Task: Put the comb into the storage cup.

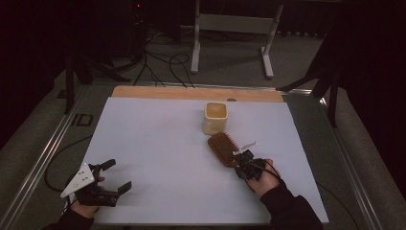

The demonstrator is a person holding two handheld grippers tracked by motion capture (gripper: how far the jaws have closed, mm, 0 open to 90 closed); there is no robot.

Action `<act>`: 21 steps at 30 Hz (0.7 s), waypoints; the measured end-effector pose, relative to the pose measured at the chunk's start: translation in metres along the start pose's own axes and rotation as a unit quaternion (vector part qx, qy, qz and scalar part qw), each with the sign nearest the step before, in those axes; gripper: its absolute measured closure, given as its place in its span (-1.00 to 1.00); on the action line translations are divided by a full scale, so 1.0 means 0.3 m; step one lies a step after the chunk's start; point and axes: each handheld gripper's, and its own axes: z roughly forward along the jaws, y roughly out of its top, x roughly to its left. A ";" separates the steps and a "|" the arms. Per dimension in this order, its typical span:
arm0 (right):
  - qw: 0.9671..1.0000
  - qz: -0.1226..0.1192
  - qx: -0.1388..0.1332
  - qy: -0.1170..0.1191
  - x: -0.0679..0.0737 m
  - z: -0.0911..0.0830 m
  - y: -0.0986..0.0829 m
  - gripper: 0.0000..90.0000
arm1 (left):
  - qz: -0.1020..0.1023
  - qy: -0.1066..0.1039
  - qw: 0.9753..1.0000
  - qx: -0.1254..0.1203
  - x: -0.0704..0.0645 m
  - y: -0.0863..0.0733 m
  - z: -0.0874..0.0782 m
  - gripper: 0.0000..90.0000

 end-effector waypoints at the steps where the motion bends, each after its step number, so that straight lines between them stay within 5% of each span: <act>1: 1.000 -0.001 -0.009 0.000 -0.002 -0.006 -0.002 0.63 | 0.000 0.000 1.000 0.000 0.000 0.000 0.000 -1.00; 12: 0.995 0.009 -0.097 0.020 0.004 -0.051 -0.019 0.63 | 0.000 0.000 1.000 0.000 0.000 0.000 0.001 -1.00; 21: 0.990 0.005 -0.133 0.036 0.017 -0.057 -0.039 0.63 | -0.001 0.000 1.000 0.001 0.000 -0.001 0.003 -1.00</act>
